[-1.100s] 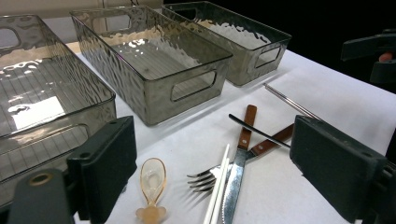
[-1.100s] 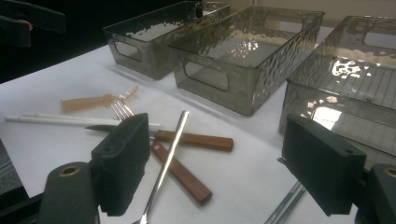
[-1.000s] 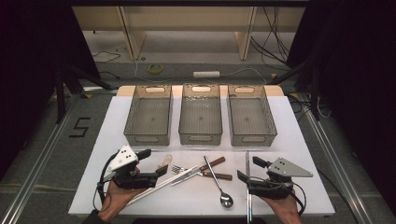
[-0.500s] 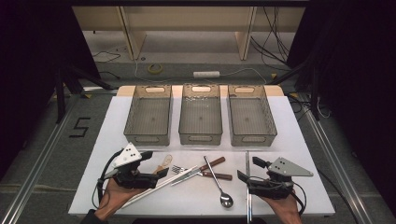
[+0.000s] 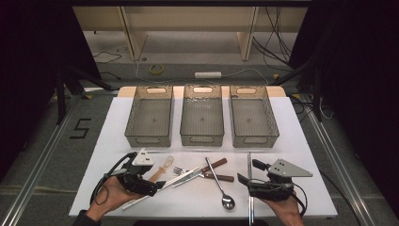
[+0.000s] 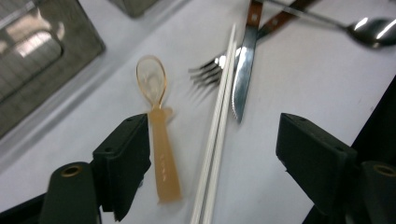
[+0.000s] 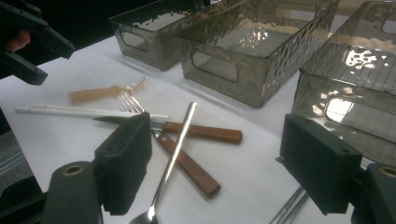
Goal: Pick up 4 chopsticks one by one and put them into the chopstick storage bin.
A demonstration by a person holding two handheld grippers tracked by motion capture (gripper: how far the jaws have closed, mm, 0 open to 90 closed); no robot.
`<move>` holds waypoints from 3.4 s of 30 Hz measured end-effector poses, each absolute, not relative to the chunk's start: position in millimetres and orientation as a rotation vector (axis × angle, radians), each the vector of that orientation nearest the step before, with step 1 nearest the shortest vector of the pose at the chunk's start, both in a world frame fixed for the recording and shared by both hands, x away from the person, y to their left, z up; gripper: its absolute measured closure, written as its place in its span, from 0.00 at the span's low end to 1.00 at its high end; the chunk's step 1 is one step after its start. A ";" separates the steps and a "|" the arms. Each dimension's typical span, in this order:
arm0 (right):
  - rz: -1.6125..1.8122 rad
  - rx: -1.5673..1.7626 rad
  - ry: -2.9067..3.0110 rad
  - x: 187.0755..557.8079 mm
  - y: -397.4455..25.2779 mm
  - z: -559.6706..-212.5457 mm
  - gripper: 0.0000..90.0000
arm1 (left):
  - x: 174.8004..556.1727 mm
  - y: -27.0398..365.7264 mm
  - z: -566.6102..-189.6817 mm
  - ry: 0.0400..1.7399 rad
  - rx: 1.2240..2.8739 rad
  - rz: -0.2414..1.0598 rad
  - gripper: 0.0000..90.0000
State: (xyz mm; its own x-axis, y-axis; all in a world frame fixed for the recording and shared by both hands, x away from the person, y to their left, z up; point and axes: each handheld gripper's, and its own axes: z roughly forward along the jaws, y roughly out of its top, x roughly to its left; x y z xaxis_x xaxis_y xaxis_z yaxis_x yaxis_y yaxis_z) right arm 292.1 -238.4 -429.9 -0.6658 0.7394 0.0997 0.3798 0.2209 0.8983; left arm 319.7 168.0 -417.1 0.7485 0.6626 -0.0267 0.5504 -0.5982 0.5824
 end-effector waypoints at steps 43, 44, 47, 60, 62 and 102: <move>1.419 1.037 2.193 293.2 -236.3 -431.4 0.30 | 330.3 186.7 -455.2 0.934 2.763 0.057 0.79; 1.418 1.035 2.195 293.2 -236.3 -431.4 0.30 | 330.1 186.3 -455.6 0.934 2.764 0.056 0.79; 1.418 1.035 2.195 293.2 -236.4 -431.3 0.30 | 330.3 185.8 -456.2 0.919 2.777 0.055 0.81; 1.417 1.036 2.196 293.2 -236.5 -431.0 0.30 | 330.8 181.7 -461.5 0.892 2.805 0.047 0.84; 1.417 1.037 2.196 293.2 -236.6 -431.0 0.30 | 330.6 180.8 -461.7 0.890 2.800 0.052 0.85; 1.409 1.037 2.203 293.7 -235.7 -431.4 0.31 | 323.5 179.5 -439.4 0.778 2.726 0.150 0.93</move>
